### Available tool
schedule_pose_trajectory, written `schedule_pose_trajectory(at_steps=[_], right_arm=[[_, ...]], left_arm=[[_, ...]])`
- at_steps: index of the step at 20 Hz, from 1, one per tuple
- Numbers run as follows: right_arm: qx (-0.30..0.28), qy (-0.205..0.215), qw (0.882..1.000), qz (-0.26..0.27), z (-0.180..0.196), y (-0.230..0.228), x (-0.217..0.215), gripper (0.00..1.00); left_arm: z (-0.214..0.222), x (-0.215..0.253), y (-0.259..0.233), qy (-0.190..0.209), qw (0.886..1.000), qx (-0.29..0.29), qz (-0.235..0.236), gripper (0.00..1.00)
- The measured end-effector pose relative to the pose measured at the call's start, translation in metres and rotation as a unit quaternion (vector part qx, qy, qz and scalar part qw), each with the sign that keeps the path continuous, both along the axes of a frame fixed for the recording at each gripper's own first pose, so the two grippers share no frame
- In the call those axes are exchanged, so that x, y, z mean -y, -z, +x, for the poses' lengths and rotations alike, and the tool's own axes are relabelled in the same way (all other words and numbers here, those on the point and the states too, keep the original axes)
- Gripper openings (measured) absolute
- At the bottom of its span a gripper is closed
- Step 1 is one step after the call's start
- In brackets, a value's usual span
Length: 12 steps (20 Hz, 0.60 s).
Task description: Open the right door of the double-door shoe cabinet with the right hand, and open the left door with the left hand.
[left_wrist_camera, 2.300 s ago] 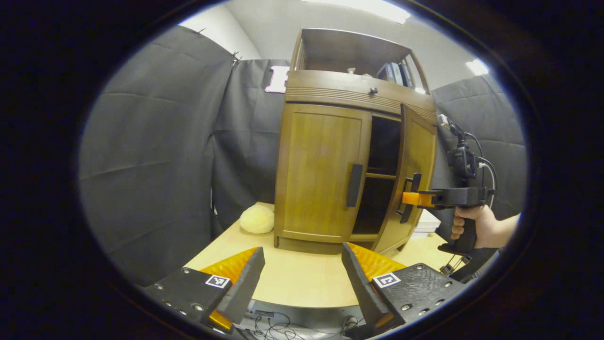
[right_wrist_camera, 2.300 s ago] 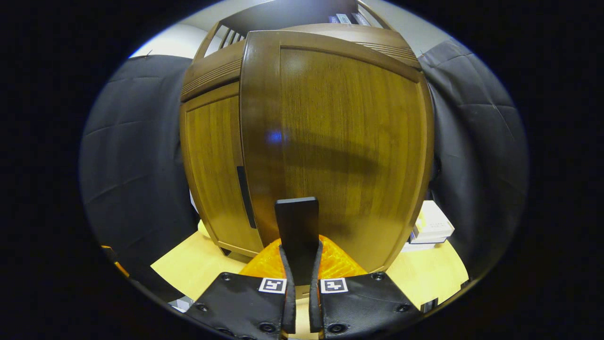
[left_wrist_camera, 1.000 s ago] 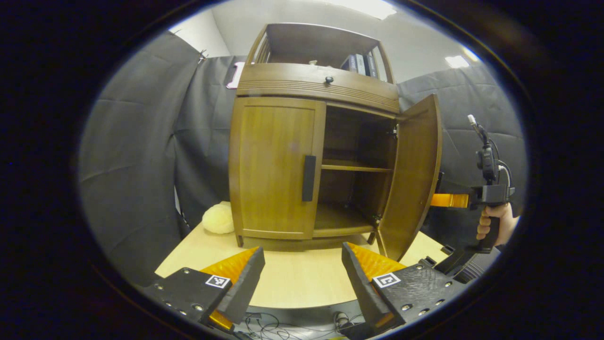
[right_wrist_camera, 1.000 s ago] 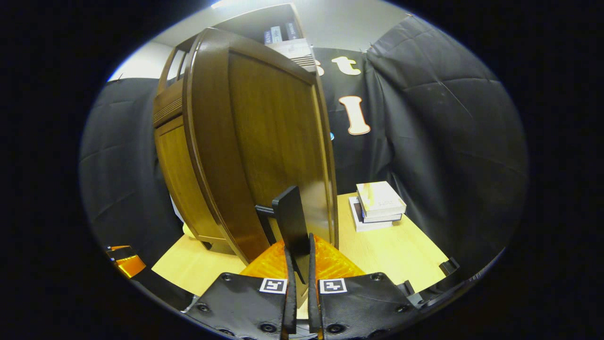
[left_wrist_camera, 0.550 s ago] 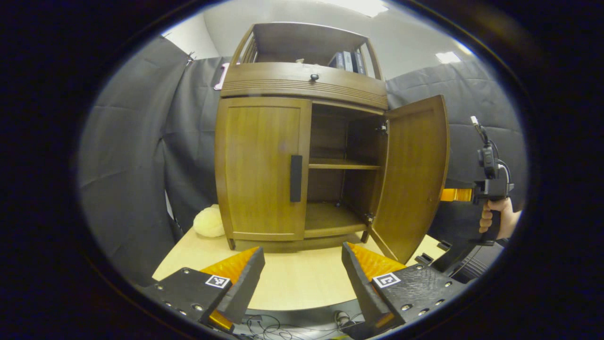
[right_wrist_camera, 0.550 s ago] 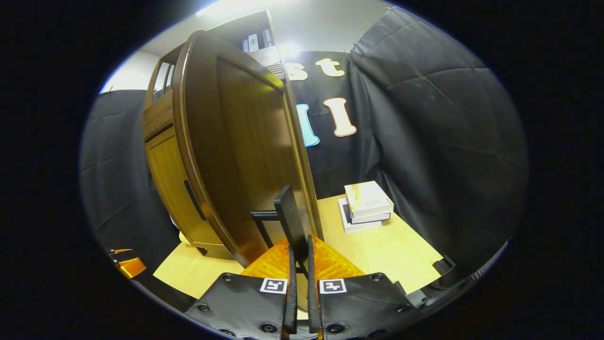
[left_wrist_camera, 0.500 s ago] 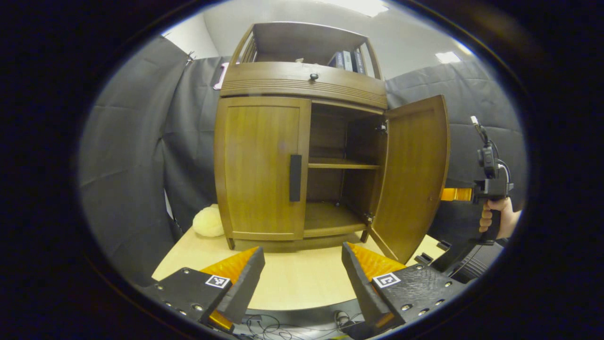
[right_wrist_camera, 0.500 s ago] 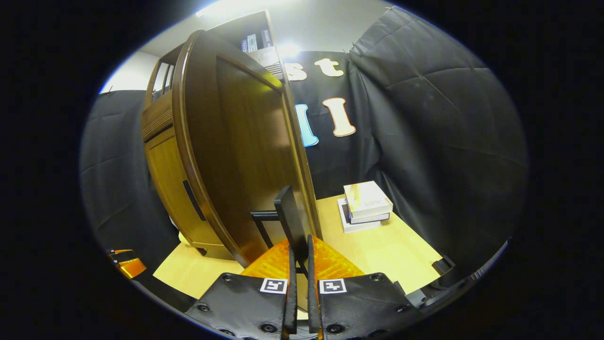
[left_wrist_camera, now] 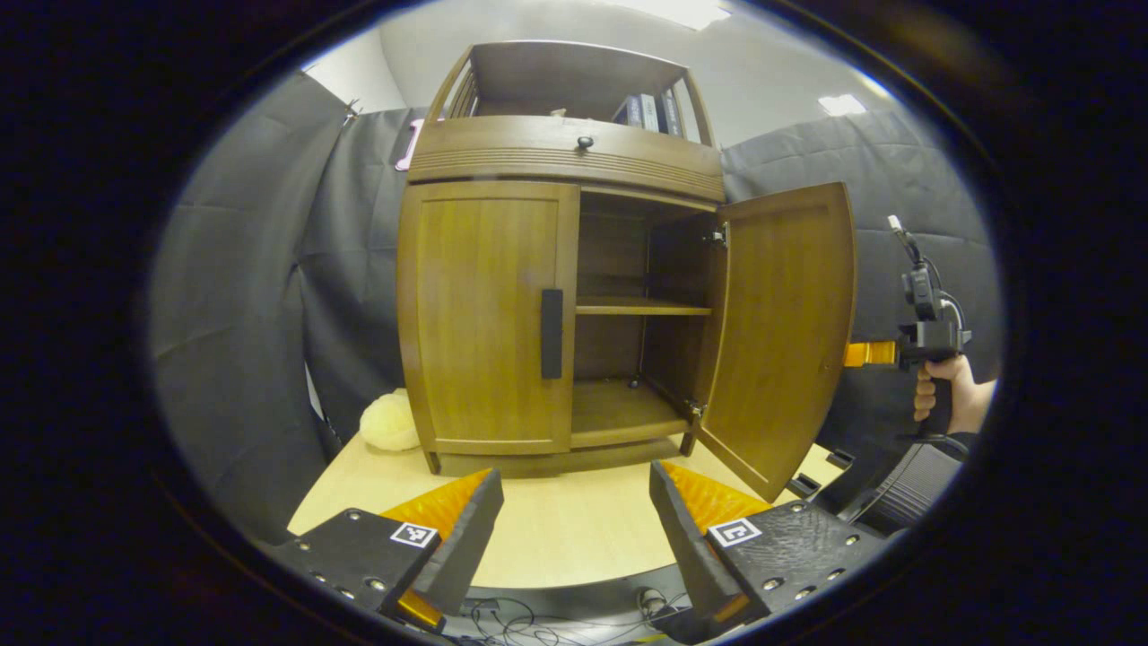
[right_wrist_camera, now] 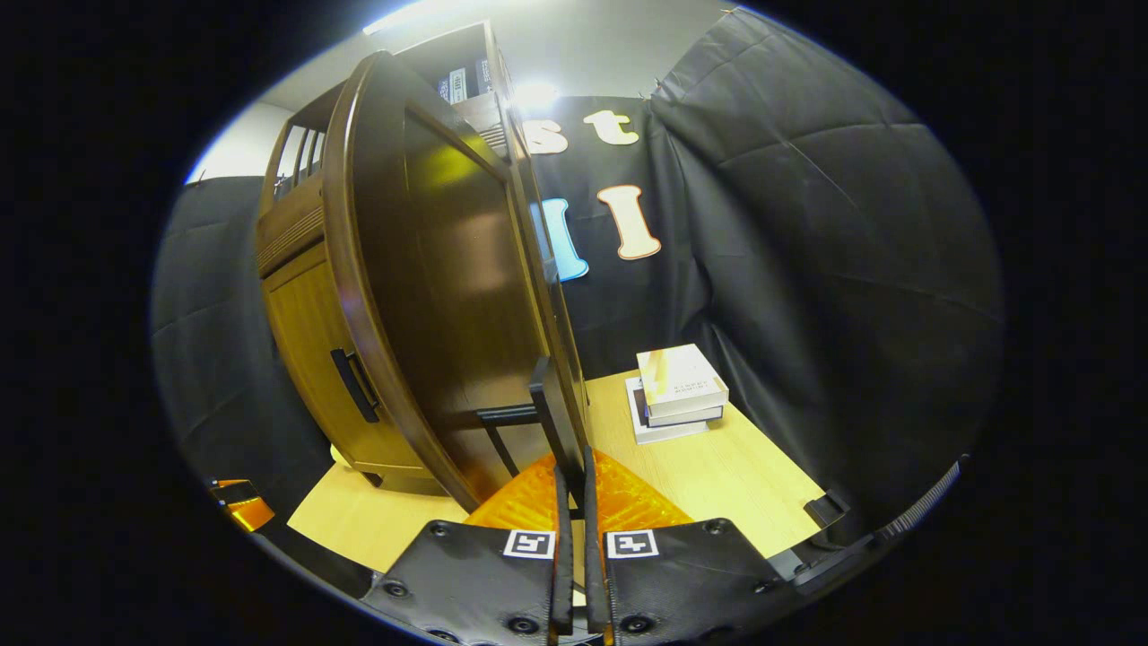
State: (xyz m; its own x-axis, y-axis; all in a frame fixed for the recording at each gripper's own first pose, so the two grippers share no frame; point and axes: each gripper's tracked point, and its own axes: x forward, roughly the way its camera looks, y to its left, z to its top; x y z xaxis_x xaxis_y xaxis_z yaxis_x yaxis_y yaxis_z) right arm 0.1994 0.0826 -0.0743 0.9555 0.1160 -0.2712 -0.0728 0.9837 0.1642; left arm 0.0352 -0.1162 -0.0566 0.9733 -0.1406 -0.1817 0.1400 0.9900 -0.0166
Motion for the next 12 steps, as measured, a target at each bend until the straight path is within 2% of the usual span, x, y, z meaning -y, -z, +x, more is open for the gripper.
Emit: schedule_pose_trajectory(at_steps=[1,2,3,4,6,7,9,10,11,12], right_arm=[[0.002,0.001,1.000,-0.005,-0.002,-0.001,0.002,0.07],[0.005,0.002,1.000,-0.010,-0.003,-0.001,0.003,0.13],[0.008,0.006,1.000,-0.013,-0.004,-0.004,0.008,0.13],[0.009,0.011,1.000,-0.015,-0.007,-0.004,0.012,0.07],[0.007,0.022,1.000,-0.012,-0.010,-0.004,0.022,0.06],[0.006,0.026,1.000,-0.008,-0.012,-0.005,0.024,0.00],[0.013,0.030,0.999,0.004,-0.018,-0.013,0.025,0.02],[0.018,0.034,0.999,0.007,-0.021,-0.017,0.025,0.07],[0.021,0.040,0.999,0.007,-0.024,-0.021,0.028,0.00],[0.024,0.044,0.999,0.009,-0.028,-0.024,0.029,0.00]], left_arm=[[0.000,0.001,0.000,0.003,1.000,-0.002,-0.002,0.93],[-0.001,0.002,0.001,0.006,1.000,-0.004,-0.003,0.93],[-0.001,0.002,0.001,0.008,1.000,-0.004,-0.003,0.93],[-0.001,0.003,0.001,0.011,1.000,-0.004,-0.001,0.94],[0.003,0.002,0.002,0.014,1.000,-0.001,0.003,0.94],[0.003,0.002,0.003,0.016,1.000,-0.001,0.003,0.93],[0.003,0.004,0.004,0.020,1.000,-0.002,0.000,0.93],[0.003,0.005,0.005,0.022,1.000,-0.002,-0.002,0.93],[0.004,0.006,0.006,0.024,1.000,-0.002,-0.002,0.93],[0.004,0.007,0.006,0.026,1.000,-0.001,-0.003,0.93]])
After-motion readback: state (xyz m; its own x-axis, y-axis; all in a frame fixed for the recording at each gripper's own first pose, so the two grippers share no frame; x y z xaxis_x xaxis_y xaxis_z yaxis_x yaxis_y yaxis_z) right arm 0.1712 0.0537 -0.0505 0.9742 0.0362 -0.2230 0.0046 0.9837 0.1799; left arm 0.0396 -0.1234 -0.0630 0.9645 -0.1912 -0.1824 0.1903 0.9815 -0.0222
